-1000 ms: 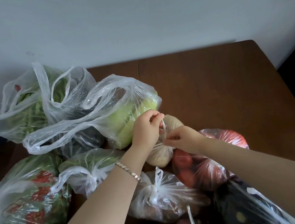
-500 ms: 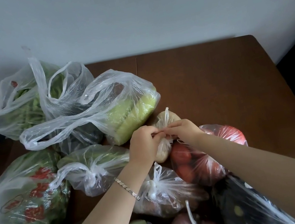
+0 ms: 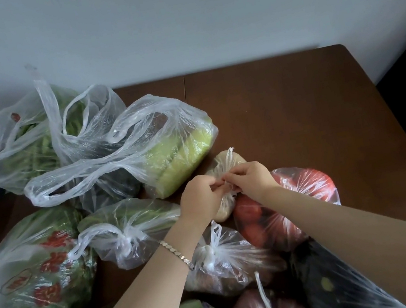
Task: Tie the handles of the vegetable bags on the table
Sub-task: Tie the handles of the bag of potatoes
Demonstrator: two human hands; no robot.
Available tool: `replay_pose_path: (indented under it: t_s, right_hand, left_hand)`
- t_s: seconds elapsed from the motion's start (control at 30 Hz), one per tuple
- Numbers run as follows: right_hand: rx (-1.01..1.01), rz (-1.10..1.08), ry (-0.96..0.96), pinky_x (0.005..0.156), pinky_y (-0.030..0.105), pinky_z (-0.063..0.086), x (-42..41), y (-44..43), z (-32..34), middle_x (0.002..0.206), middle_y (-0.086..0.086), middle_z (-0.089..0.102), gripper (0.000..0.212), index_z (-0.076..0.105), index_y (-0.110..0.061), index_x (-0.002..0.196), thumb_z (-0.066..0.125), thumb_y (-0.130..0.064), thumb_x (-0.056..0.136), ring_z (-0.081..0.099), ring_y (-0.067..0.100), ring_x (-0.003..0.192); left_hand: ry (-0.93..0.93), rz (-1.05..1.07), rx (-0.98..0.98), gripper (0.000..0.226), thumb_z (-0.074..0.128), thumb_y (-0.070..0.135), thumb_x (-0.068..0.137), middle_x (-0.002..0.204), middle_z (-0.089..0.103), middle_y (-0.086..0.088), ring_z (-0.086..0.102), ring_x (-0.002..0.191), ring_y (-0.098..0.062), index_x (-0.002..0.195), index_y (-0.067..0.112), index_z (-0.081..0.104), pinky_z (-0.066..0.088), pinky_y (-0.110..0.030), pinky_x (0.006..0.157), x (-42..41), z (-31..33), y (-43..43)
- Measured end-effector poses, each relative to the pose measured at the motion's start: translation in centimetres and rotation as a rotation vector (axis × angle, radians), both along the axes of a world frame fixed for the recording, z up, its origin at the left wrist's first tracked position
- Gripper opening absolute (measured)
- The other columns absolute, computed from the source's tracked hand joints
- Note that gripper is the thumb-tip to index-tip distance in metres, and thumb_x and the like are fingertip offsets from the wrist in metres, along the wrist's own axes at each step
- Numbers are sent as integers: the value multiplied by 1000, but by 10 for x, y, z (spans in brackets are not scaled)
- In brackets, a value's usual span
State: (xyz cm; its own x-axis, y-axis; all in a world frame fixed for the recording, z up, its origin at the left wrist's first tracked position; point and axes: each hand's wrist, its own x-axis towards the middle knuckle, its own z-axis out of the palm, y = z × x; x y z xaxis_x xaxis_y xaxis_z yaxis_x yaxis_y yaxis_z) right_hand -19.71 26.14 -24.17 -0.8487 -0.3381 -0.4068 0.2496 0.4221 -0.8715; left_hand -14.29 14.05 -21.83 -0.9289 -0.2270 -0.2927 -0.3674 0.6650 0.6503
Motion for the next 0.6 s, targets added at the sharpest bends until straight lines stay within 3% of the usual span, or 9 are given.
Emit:
replay_pose_path:
  t_s: [0.13, 0.23, 0.3, 0.37, 0.43, 0.5, 0.6]
  right_hand:
    - [12, 19, -12, 61, 21, 51, -1, 0, 4, 56, -2, 61, 23, 67, -17, 62, 64, -15, 84, 56, 10, 55]
    - [-36, -3, -46, 64, 24, 52, -1, 2, 8, 63, 0, 62, 14, 62, -18, 70, 68, -13, 82, 58, 11, 58]
    - [-87, 2, -79, 73, 28, 52, 1, 5, 10, 70, 0, 66, 16, 57, -20, 83, 71, -12, 78, 62, 12, 65]
    - [-24, 72, 11, 75, 22, 51, 4, 9, 12, 75, -6, 68, 30, 49, -24, 93, 73, -17, 76, 64, 8, 71]
    - [35, 132, 153, 74, 21, 52, 8, 10, 14, 75, -8, 67, 31, 47, -26, 92, 72, -16, 77, 65, 8, 75]
    - [88, 209, 295, 76, 27, 53, 11, 8, 15, 77, -6, 64, 22, 58, -21, 93, 66, -7, 78, 62, 12, 76]
    - [173, 320, 502, 79, 32, 50, 13, 4, 15, 89, 4, 65, 29, 70, -11, 102, 59, -1, 77, 58, 17, 83]
  left_hand:
    - [89, 111, 100, 15, 74, 26, 77, 58, 56, 11, 50, 57, -4, 81, 11, 75, 38, -20, 59, 3, -5, 1]
    - [65, 171, 188, 16, 76, 27, 74, 58, 63, -3, 51, 57, -11, 72, 12, 74, 43, -33, 62, 2, -7, -2]
    - [15, 197, 241, 21, 77, 27, 73, 49, 57, 4, 47, 55, -10, 57, 20, 67, 39, -32, 60, 1, -6, -7]
    - [-50, 219, 274, 24, 78, 28, 72, 48, 51, 10, 46, 57, -10, 54, 26, 63, 37, -28, 63, -2, -5, -10]
    - [-99, 251, 298, 19, 79, 27, 71, 54, 53, 7, 48, 61, -11, 59, 24, 65, 39, -28, 67, -4, -3, -11]
    - [-125, 262, 310, 15, 77, 23, 74, 53, 53, 8, 49, 59, -8, 63, 21, 67, 39, -27, 68, -5, -3, -10]
    - [-131, 239, 346, 7, 74, 20, 77, 54, 53, 6, 48, 58, -7, 73, 15, 71, 38, -25, 66, -4, -2, -12]
